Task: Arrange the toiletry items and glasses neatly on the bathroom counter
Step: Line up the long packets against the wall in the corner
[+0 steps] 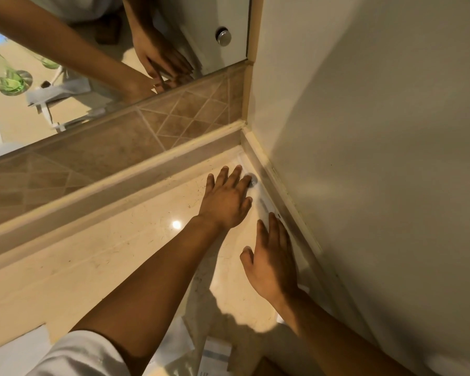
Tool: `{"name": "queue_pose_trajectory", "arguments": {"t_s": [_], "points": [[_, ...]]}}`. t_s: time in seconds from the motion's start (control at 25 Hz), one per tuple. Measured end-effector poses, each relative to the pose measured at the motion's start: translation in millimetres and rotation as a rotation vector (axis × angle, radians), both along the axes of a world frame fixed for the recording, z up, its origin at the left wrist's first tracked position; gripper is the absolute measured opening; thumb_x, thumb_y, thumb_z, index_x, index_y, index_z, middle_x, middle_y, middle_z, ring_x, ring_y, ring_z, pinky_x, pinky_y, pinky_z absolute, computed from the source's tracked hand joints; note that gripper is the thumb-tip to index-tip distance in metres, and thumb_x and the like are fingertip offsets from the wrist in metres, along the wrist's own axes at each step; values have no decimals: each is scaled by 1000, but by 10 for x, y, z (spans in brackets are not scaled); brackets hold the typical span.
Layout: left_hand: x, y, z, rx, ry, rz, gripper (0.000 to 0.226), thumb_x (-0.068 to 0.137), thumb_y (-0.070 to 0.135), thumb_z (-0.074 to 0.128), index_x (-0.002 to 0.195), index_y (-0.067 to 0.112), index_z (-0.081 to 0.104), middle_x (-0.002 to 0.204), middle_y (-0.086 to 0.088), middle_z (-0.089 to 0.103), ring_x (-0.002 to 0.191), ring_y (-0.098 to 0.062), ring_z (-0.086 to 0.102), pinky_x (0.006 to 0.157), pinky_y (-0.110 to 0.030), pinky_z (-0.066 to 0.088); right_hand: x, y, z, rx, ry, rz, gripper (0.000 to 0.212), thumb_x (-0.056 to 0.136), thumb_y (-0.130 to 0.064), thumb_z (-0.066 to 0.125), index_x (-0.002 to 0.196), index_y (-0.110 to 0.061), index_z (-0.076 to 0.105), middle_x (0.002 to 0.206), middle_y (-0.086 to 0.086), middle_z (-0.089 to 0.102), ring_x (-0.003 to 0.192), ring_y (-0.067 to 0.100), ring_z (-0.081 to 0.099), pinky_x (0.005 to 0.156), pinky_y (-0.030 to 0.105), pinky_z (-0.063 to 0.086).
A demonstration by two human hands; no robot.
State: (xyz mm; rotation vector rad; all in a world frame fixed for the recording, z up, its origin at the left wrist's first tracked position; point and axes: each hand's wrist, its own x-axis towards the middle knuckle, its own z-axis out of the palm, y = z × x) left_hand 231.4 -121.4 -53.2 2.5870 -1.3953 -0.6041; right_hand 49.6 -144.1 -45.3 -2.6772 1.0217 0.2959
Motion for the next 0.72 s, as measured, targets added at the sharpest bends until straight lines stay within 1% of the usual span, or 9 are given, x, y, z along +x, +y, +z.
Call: {"name": "queue_pose_trajectory", "arguments": {"t_s": [0.2, 0.36, 0.44, 0.48, 0.56, 0.6, 0.68, 0.72], "points": [[-7, -10, -41, -6, 1, -1, 56, 101, 45, 36, 153, 29, 24, 168, -6, 12, 155, -35, 4, 123, -60, 8, 30, -6, -6, 20, -24, -10, 68, 96, -47, 47, 153, -11, 36, 164, 16, 26, 151, 34, 26, 118, 45, 34], [-60, 78, 37, -55, -2, 48, 61, 99, 48, 35, 155, 27, 19, 169, -8, 8, 156, -32, 4, 124, -56, 7, -15, -2, 31, 10, -97, -16, 67, 93, -42, 57, 149, -10, 42, 160, 17, 34, 146, 35, 34, 114, 46, 41], [-137, 233, 170, -62, -10, 78, 64, 100, 50, 32, 157, 24, 18, 169, -8, 8, 156, -31, 4, 124, -54, 6, -101, 13, 107, 0, -108, 28, 66, 93, -41, 58, 149, -10, 42, 159, 17, 36, 145, 34, 36, 114, 45, 41], [-194, 334, 264, -62, -5, 106, 65, 100, 51, 32, 157, 22, 20, 168, -8, 10, 155, -31, 6, 125, -54, 7, -157, 27, 150, 2, -108, 60, 65, 93, -39, 59, 149, -10, 42, 159, 18, 36, 145, 34, 36, 115, 45, 40], [-379, 541, 454, -79, 0, 187, 62, 101, 48, 36, 154, 17, 29, 165, -11, 22, 153, -33, 18, 123, -53, 17, -283, 84, 227, 27, -136, 117, 62, 93, -34, 61, 147, -8, 44, 157, 20, 37, 144, 35, 37, 115, 46, 39], [-490, 617, 543, -105, 15, 235, 58, 101, 45, 40, 151, 15, 35, 160, -13, 31, 148, -34, 28, 121, -50, 25, -341, 114, 256, 58, -156, 127, 61, 92, -30, 63, 146, -8, 45, 157, 21, 38, 144, 36, 36, 115, 47, 38], [-792, 758, 700, -166, 87, 328, 49, 100, 36, 47, 142, 11, 48, 144, -17, 50, 129, -36, 50, 106, -44, 43, -488, 221, 314, 150, -225, 144, 56, 88, -22, 64, 140, -7, 49, 153, 20, 40, 139, 36, 39, 112, 47, 40], [-959, 825, 775, -176, 125, 352, 44, 98, 32, 49, 136, 11, 53, 135, -16, 56, 119, -36, 56, 98, -43, 48, -579, 289, 347, 186, -276, 155, 53, 85, -18, 64, 135, -5, 51, 148, 21, 44, 133, 36, 43, 107, 47, 44]]}}
